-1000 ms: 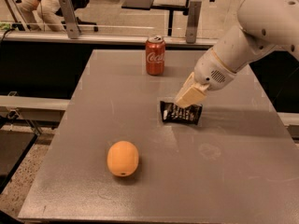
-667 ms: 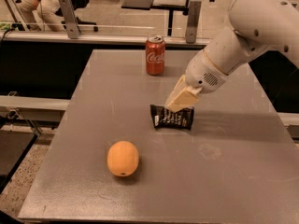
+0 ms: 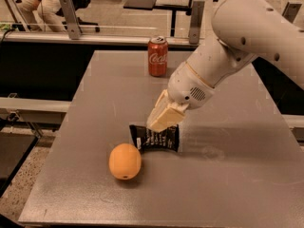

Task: Move rxbar chocolate near orange

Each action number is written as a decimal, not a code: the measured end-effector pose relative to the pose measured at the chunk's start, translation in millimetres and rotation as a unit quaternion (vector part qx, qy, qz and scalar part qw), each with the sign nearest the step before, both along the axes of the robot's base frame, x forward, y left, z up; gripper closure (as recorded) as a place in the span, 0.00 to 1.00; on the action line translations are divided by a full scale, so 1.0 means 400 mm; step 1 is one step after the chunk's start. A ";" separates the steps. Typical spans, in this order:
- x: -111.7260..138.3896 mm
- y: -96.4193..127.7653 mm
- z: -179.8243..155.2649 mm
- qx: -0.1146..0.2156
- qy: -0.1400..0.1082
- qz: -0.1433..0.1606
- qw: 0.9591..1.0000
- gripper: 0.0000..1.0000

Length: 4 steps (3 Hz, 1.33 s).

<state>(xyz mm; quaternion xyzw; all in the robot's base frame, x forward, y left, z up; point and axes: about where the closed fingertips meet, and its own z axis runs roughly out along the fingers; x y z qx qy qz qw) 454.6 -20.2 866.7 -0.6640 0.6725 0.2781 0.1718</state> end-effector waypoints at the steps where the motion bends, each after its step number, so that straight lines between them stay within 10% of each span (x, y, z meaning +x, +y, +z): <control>1: -0.031 0.025 -0.002 0.002 0.003 0.017 1.000 0.77; 4: -0.043 0.040 -0.006 0.003 -0.003 0.020 1.000 0.01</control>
Offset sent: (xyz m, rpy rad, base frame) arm -0.0179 0.0157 -0.0088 0.0140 -0.0030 0.0318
